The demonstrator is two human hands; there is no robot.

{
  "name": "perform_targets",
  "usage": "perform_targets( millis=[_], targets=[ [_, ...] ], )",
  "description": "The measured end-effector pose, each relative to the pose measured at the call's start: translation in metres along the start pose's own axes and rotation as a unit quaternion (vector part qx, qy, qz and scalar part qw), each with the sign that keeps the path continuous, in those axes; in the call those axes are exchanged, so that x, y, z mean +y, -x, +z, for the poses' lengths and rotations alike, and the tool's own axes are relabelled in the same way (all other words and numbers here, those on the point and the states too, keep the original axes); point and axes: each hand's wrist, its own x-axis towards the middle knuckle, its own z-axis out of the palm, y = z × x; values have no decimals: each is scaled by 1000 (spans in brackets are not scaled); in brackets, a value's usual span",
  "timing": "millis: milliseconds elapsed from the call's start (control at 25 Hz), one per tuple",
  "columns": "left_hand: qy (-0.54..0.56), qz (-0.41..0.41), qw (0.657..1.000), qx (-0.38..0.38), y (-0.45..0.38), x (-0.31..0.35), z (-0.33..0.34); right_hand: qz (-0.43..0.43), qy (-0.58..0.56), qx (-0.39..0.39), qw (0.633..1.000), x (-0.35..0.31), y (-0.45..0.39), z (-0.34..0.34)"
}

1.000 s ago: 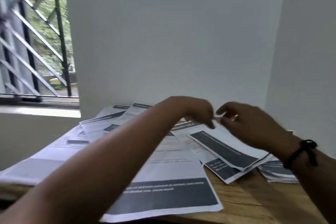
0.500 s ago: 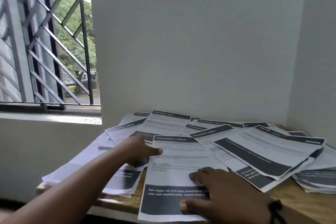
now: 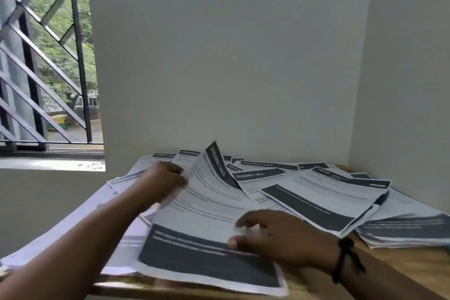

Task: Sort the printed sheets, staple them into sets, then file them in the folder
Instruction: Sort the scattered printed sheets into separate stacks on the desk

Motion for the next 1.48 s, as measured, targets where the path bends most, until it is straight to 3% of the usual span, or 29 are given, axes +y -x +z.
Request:
perform_targets(
  millis=[120,280,400,560,720,960,1080,1240,1480],
  targets=[
    [5,73,993,89,-2,11,-20,33,2,54,998,32,-20,-18],
    [211,116,951,194,-14,20,-69,81,79,70,991,61,-51,-25],
    [355,85,908,205,-44,19,-83,89,157,41,983,62,-82,-26],
    [264,49,943,196,-56,23,-14,116,190,36,974,62,-113,-26],
    [121,31,985,119,-66,1,40,105,196,108,969,62,-111,-8],
    [196,-2,976,97,-67,0,39,66,181,136,972,58,-118,-3],
    [210,3,971,109,-68,-3,34,53,192,227,953,58,-116,-12],
    [209,13,971,111,-70,-5,31,145,45,342,927,75,-112,-39],
    [152,44,983,91,-72,-8,39,141,0,437,888,88,-102,-61]
  ],
)
